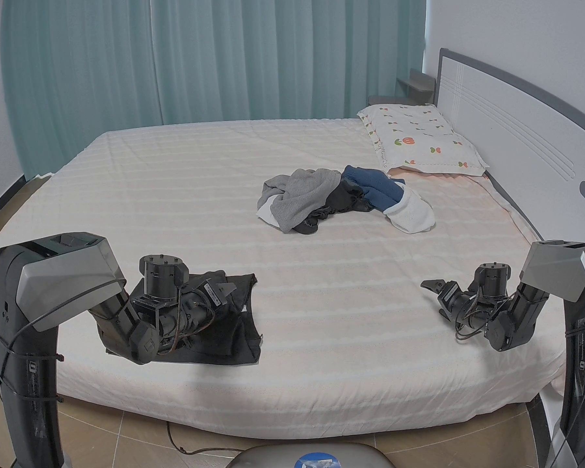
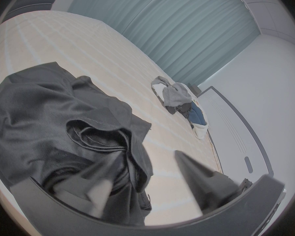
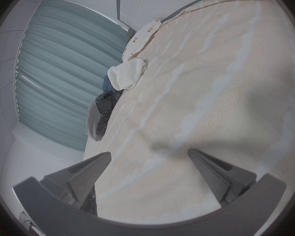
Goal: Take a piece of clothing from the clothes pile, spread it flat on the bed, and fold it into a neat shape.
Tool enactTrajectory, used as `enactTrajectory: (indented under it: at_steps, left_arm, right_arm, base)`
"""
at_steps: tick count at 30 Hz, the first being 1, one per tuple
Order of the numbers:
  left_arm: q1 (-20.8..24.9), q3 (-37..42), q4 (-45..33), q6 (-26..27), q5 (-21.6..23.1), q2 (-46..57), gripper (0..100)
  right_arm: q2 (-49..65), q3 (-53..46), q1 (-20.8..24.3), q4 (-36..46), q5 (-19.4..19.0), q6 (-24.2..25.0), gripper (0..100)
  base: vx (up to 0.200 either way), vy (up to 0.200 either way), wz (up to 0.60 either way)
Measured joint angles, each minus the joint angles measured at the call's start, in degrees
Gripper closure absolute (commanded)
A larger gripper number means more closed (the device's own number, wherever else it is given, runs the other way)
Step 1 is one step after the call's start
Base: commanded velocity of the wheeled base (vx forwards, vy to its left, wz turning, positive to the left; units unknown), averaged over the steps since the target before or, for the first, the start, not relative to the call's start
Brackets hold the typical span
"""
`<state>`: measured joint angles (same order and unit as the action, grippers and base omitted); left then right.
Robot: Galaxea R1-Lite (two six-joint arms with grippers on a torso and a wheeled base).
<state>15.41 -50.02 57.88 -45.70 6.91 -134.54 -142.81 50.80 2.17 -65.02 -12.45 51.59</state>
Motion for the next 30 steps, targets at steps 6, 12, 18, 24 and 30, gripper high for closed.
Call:
enactTrajectory:
  at_steps: [6,12,18,24,30]
  left_arm:
    - [0.93,1.49,3.1,-0.15,-3.25,0.52,0]
    - [1.12,3.22,6.88,-3.95,-6.38,2.8,0]
    - [-1.06,4.99,7.38,-6.63,-6.31,7.19,0]
    - [-4.19,5.9,7.47,-8.59,-4.23,8.85,0]
    - [-8.8,5.78,7.4,-12.98,2.79,9.18,0]
  right_arm:
    - [-0.02,0.0,0.06,0.0,0.0,-0.27,0]
    - [-0.05,-0.06,0.11,0.0,-0.02,-0.68,0]
    - [-0.05,-0.06,0.13,0.0,0.0,-0.79,0]
    - [-0.05,-0.06,0.17,-0.01,0.0,-0.79,0]
    - [-0.05,-0.06,0.15,-0.01,-0.02,-0.79,0]
  base:
    - [0.0,0.0,0.0]
    - [0.0,0.0,0.0]
    - [0.0,0.0,0.0]
    - [0.0,0.1,0.0]
    - [0.0,0.2,0.0]
